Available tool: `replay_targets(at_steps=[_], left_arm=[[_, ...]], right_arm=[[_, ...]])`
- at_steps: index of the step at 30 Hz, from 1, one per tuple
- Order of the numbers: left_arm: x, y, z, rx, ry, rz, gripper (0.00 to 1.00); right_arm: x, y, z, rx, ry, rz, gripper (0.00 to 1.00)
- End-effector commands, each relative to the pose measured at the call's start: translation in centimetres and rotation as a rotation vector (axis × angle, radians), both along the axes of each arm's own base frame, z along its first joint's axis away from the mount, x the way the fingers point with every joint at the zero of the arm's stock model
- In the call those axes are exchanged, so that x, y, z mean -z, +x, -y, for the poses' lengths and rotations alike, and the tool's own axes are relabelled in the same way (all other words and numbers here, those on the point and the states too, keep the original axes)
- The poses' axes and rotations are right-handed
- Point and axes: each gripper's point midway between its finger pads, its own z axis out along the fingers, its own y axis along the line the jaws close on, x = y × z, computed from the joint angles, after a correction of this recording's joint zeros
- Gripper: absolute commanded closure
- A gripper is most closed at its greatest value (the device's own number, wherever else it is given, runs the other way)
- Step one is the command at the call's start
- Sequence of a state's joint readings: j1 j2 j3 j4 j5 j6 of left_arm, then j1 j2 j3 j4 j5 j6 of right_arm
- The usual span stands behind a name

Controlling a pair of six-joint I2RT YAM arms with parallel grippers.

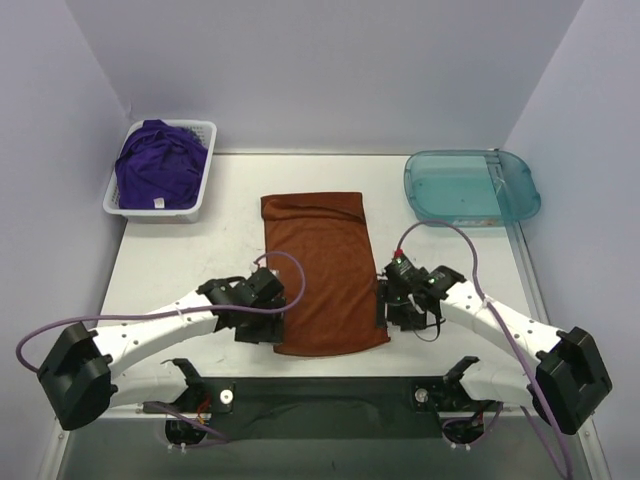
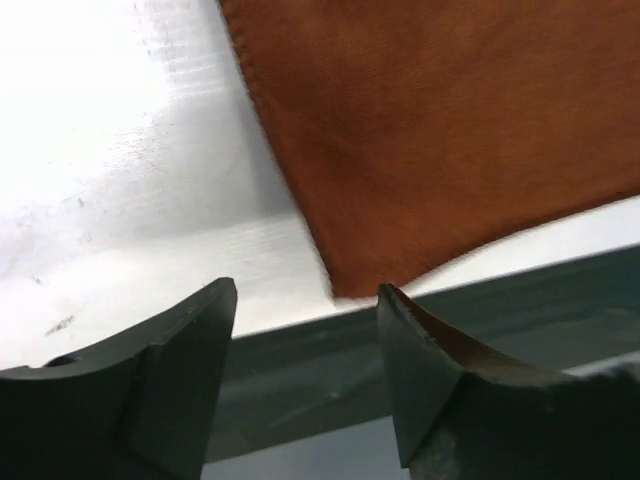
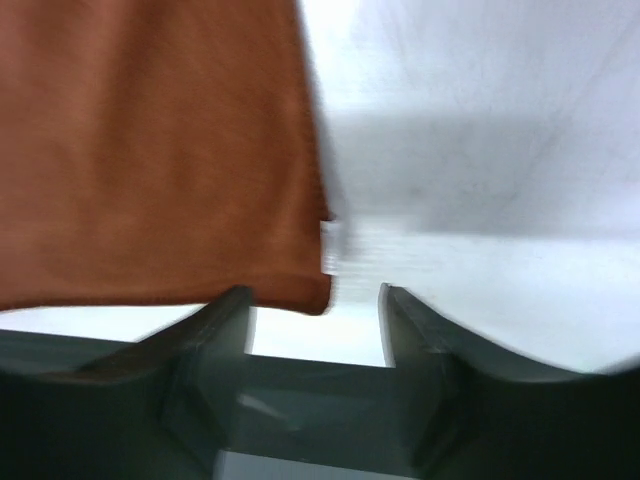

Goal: Fold and stack the towels
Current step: Fold the towel

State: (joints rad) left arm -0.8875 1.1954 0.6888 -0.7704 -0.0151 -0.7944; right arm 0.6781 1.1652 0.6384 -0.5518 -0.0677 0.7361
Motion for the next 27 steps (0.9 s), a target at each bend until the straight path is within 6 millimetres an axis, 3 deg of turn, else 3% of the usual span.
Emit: replay_targets(at_steps=[1,3,7,8,10,11,12,13,15,16,17,18,19,20,21,22,24,25,27], left_arm=[[-5.6,3.4,1.3,-0.069,-0.084,0.140,0.30],[-7.1,5.6,1.0,-0.106,-0.091,0.200,0.25],[-10.1,12.2,-0.1,-0.238,-0.147,0.300,0.21],[-11.9,15.1,-0.6,-0.301,-0.184,0.365,0.18],[-12.2,18.1,-0.6,-0.351,-0.207,0.385,0.15],[-14.2,20.8,-0.6,-0.399,-0.268,0.435,0.15],[-14.5,22.1,-0.7,-0.429,-0.288,0.439,0.14],[-13.5,23.8,-0.5,-0.454,-0.288,0.413,0.15],[-15.3,27.8,-0.6,-0.525,-0.350,0.455,0.15],[-13.3,29.4,-0.5,-0.562,-0.332,0.414,0.15],[-13.1,30.7,0.1,-0.560,-0.367,0.400,0.15],[-15.0,33.1,0.1,-0.574,-0.401,0.439,0.15],[-12.5,34.7,0.3,-0.583,-0.371,0.401,0.17],[-12.5,36.2,0.4,-0.583,-0.374,0.408,0.18],[-14.2,38.4,0.5,-0.582,-0.392,0.456,0.18],[-11.9,40.0,0.6,-0.578,-0.360,0.431,0.19],[-10.9,41.9,0.5,-0.577,-0.322,0.439,0.21],[-10.7,43.8,0.7,-0.573,-0.318,0.460,0.22],[-10.0,45.3,0.3,-0.570,-0.275,0.486,0.22]], right_arm=[[-4.5,3.5,-0.7,-0.004,0.027,0.119,0.37],[-7.0,6.7,-0.6,0.026,0.036,0.206,0.30],[-9.8,13.3,-0.2,0.168,0.087,0.330,0.03],[-10.8,15.1,-1.0,0.195,0.157,0.368,0.00],[-11.6,18.3,-0.9,0.315,0.213,0.394,0.00],[-12.4,20.0,-1.1,0.352,0.242,0.430,0.00],[-12.6,21.1,-1.2,0.381,0.259,0.440,0.00],[-12.6,22.8,-1.5,0.432,0.279,0.440,0.03],[-13.2,25.3,-2.2,0.467,0.319,0.482,0.08],[-12.1,26.4,-2.6,0.503,0.326,0.460,0.13],[-12.9,27.8,-3.1,0.511,0.355,0.485,0.15],[-12.9,28.6,-3.5,0.518,0.369,0.483,0.16],[-11.3,29.3,-4.1,0.520,0.370,0.446,0.19],[-11.1,30.0,-4.4,0.519,0.380,0.446,0.20],[-11.4,30.8,-4.8,0.513,0.395,0.454,0.20],[-9.9,31.2,-5.1,0.509,0.386,0.430,0.22],[-9.7,32.2,-5.8,0.479,0.419,0.441,0.23],[-8.5,32.5,-6.1,0.470,0.417,0.421,0.25],[-7.9,32.8,-6.5,0.437,0.439,0.404,0.26]])
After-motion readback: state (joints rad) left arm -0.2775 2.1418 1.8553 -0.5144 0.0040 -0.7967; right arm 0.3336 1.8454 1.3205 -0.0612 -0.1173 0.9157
